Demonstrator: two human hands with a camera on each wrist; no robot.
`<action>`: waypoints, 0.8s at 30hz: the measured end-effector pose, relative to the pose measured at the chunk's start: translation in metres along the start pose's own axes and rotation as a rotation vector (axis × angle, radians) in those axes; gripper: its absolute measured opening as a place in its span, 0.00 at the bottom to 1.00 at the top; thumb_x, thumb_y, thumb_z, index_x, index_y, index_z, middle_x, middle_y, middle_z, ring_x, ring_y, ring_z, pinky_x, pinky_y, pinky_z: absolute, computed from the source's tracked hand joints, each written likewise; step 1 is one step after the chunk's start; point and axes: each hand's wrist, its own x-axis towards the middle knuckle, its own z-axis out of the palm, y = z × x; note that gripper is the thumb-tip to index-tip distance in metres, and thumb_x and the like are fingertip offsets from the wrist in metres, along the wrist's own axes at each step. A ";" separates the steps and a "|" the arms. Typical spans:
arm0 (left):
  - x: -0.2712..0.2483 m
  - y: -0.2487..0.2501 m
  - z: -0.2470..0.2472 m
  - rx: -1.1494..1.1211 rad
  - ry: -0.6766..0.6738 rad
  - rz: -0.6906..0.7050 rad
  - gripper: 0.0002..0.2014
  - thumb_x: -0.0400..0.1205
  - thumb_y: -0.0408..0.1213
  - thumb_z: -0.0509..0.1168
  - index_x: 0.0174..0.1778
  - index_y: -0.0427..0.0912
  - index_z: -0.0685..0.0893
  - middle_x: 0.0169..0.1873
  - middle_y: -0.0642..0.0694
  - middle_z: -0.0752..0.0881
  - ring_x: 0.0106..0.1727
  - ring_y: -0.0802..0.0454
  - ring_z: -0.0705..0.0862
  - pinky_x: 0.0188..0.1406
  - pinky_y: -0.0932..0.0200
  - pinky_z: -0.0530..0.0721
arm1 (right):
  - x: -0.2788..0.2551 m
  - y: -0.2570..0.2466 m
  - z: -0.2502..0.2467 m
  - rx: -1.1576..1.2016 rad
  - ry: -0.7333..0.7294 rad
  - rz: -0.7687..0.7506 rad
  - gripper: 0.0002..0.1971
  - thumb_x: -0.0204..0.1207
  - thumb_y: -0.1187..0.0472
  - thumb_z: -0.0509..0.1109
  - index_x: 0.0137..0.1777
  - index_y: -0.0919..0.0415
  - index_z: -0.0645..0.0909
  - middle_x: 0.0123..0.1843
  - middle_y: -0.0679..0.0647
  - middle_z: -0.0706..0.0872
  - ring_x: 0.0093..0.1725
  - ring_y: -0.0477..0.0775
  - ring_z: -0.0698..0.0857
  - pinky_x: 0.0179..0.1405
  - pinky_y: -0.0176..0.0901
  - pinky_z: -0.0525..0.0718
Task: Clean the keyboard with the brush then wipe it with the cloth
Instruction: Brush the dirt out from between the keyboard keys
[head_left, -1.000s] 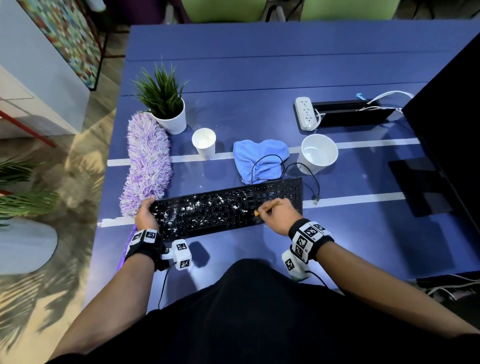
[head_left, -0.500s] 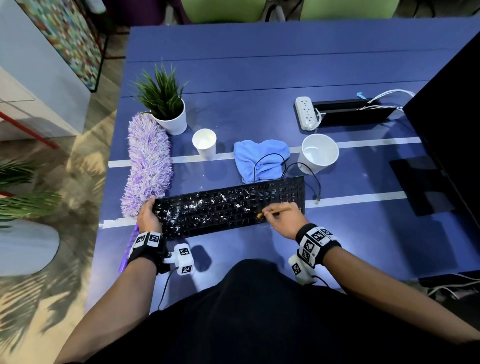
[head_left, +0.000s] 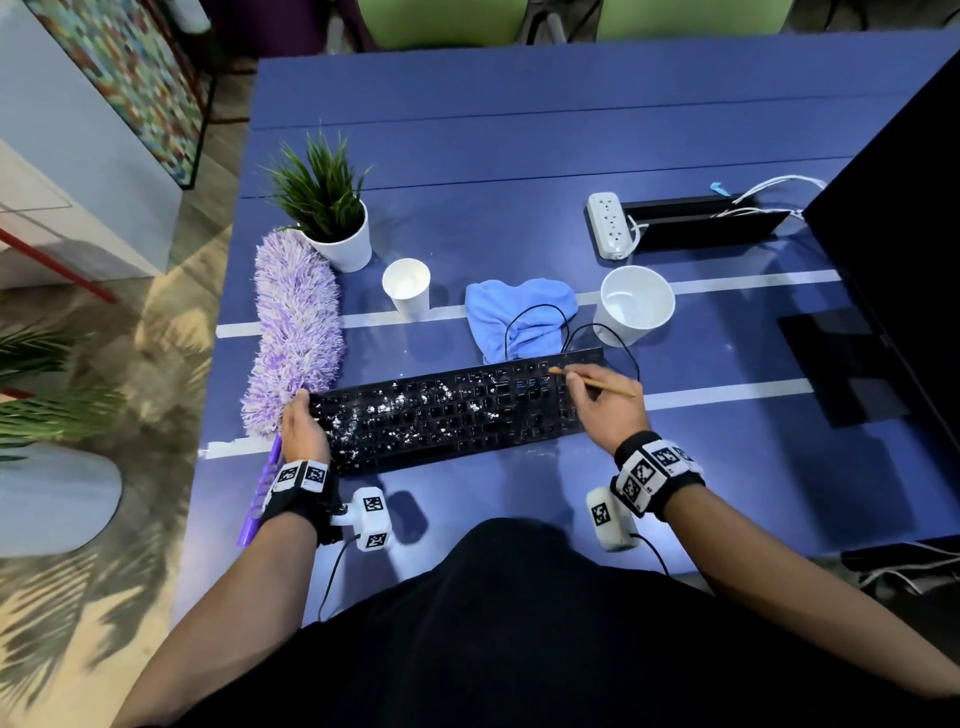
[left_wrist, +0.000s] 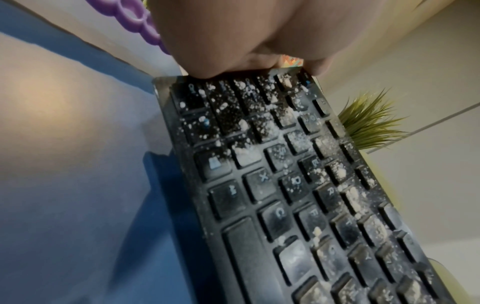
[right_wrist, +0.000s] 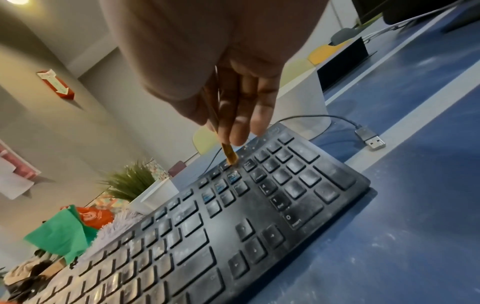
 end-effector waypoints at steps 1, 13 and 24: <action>0.002 -0.002 0.000 0.024 -0.003 0.014 0.20 0.91 0.37 0.50 0.75 0.33 0.74 0.76 0.35 0.74 0.77 0.45 0.71 0.51 0.77 0.62 | 0.004 0.003 0.001 -0.019 -0.018 0.010 0.07 0.77 0.59 0.70 0.47 0.58 0.89 0.44 0.54 0.91 0.40 0.46 0.86 0.47 0.29 0.82; -0.003 0.006 -0.005 0.252 -0.082 0.054 0.27 0.91 0.50 0.46 0.78 0.34 0.70 0.78 0.35 0.72 0.79 0.40 0.69 0.71 0.61 0.68 | 0.003 -0.001 0.001 -0.087 -0.148 0.060 0.08 0.78 0.60 0.69 0.47 0.60 0.89 0.40 0.49 0.88 0.35 0.35 0.81 0.40 0.16 0.72; -0.014 0.015 0.001 0.207 -0.078 0.064 0.23 0.92 0.45 0.48 0.78 0.36 0.72 0.79 0.35 0.70 0.73 0.44 0.71 0.62 0.64 0.67 | 0.004 0.000 0.002 -0.091 -0.070 0.041 0.07 0.78 0.60 0.69 0.47 0.59 0.89 0.47 0.55 0.91 0.43 0.49 0.87 0.46 0.26 0.79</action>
